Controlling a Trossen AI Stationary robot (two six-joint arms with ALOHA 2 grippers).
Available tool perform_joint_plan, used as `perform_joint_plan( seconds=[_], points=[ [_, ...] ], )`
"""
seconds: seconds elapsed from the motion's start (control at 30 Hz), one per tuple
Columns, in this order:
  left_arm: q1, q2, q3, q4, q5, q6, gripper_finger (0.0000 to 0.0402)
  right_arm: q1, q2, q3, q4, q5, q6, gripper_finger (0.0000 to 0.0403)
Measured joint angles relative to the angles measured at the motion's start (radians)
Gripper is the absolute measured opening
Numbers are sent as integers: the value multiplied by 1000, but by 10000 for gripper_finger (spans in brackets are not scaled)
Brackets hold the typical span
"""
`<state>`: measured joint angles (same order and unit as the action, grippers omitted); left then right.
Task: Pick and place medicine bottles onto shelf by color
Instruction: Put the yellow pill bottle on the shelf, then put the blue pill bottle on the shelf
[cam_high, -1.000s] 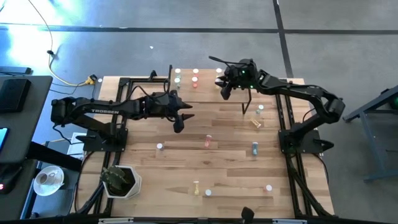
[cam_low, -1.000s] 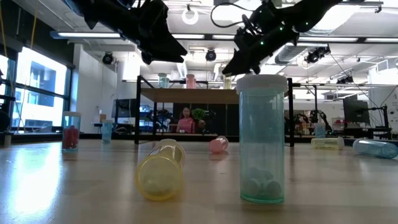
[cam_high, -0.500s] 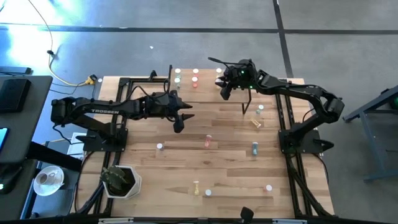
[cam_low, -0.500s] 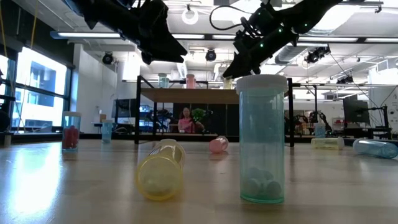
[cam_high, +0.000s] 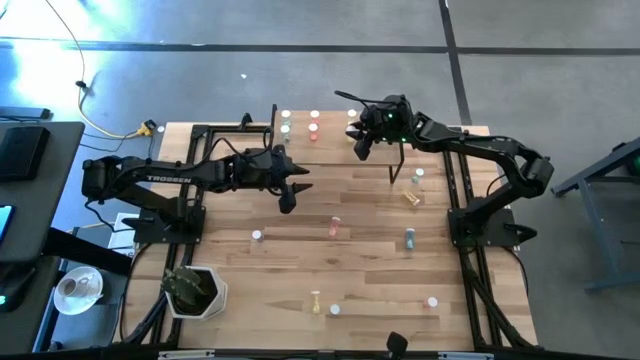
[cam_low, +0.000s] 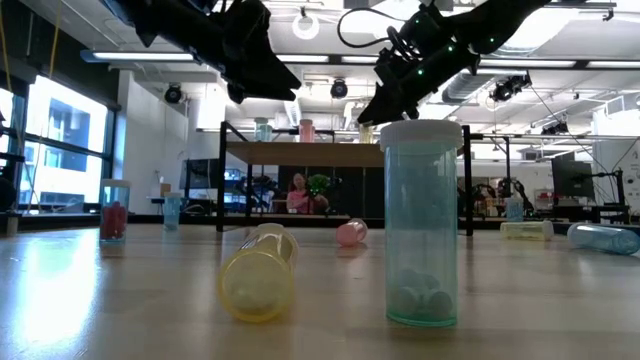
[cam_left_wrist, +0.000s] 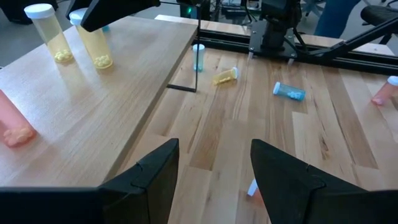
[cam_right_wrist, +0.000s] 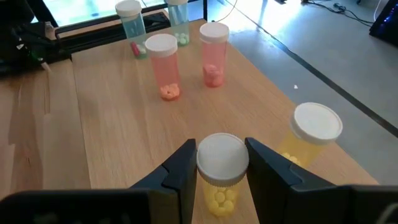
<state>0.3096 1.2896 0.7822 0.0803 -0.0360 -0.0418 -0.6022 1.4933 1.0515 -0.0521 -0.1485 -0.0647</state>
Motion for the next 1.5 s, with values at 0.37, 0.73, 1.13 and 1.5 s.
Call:
perform_joint_plan(
  seconds=[0.37, 0.73, 1.13, 1.5],
  points=[
    [0, 0, 0, 0, 0, 0, 188, 4, 6, 0, -6, 0, 7, 106],
    [0, 0, 0, -1, 6, 0, 188, 8, 16, 0, 1, 16, 7, 106],
    [-1, 0, 0, -1, 6, 0, 188, 8, 16, 1, -12, 28, -3, 114],
    [-1, 0, 0, -1, 7, 0, 188, 7, 19, -3, -28, 39, -4, 145]
  ],
)
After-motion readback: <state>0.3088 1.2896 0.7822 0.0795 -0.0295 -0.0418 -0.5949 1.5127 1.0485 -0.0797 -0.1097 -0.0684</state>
